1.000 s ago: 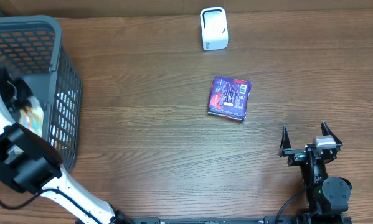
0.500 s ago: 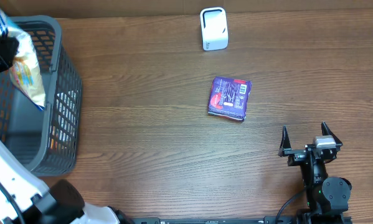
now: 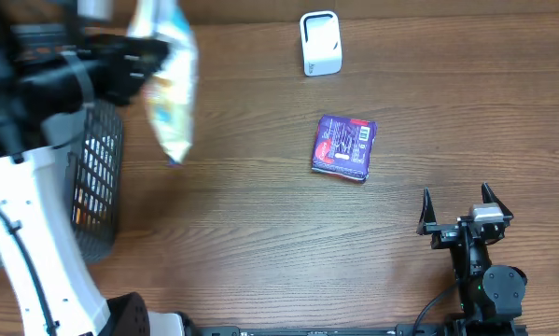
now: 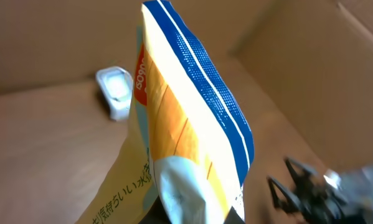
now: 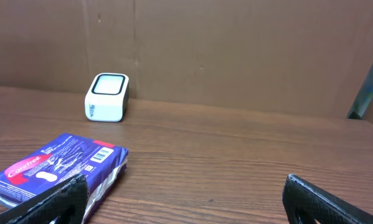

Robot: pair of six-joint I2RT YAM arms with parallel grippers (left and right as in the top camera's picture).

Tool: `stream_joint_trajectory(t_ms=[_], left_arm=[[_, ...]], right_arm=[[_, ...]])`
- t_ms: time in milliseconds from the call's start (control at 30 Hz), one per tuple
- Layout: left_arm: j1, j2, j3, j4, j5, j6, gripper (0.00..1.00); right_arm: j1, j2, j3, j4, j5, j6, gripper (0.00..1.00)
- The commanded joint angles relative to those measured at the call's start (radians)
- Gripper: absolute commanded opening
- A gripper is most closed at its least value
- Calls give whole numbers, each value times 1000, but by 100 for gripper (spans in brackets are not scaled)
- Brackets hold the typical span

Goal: Scan the item barcode
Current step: 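Carry the yellow bag to the scanner and release it on the table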

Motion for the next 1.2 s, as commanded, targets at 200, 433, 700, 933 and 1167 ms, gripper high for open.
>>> stream_joint_trajectory(t_ms=[200, 433, 700, 933, 1167], left_arm=[[-386, 119, -75, -46, -462, 17, 4], [-562, 298, -143, -45, -796, -164, 5], [-626, 478, -144, -45, -796, -225, 5], [-626, 535, -144, -44, -776, -250, 61], [-626, 539, -143, -15, -752, -251, 55]], right_arm=[[-2, -10, -11, 6, -1, -3, 100], [-2, -10, -11, 6, -1, -3, 100], [-2, -10, -11, 6, -1, -3, 100], [-2, -10, -11, 6, -1, -3, 100], [-2, -10, -11, 6, -1, -3, 100]])
